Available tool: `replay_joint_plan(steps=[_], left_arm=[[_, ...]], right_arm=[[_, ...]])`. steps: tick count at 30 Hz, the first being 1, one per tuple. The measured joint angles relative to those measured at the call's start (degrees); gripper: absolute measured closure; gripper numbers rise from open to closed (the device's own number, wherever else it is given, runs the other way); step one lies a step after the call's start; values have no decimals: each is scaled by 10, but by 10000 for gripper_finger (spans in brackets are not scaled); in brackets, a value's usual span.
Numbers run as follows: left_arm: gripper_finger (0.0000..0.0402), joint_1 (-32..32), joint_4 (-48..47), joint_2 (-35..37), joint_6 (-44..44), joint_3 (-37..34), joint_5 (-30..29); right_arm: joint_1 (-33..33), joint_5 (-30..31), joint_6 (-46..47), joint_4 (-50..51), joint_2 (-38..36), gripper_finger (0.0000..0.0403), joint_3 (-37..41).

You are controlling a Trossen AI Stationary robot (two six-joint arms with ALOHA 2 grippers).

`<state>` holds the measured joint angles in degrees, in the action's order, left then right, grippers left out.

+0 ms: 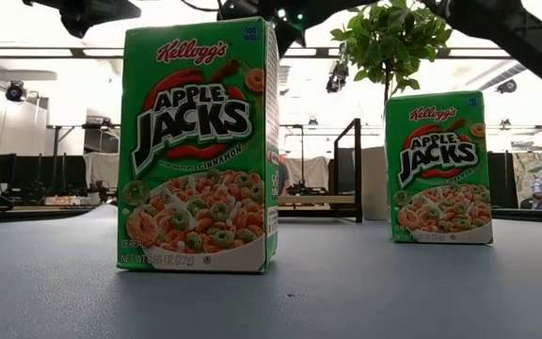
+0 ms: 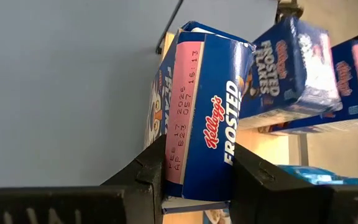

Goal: Stack cereal on shelf
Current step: Put the blue cereal box on the shelf aligned with the other blue cereal boxes

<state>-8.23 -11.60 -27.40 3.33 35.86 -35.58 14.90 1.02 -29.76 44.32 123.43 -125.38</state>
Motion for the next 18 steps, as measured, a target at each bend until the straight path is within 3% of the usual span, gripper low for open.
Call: replay_joint_plan(steps=[18], left_arm=[[396,0,0,-1,2,0,0]], right_arm=[[14,0,-15,-45,6,249,22]])
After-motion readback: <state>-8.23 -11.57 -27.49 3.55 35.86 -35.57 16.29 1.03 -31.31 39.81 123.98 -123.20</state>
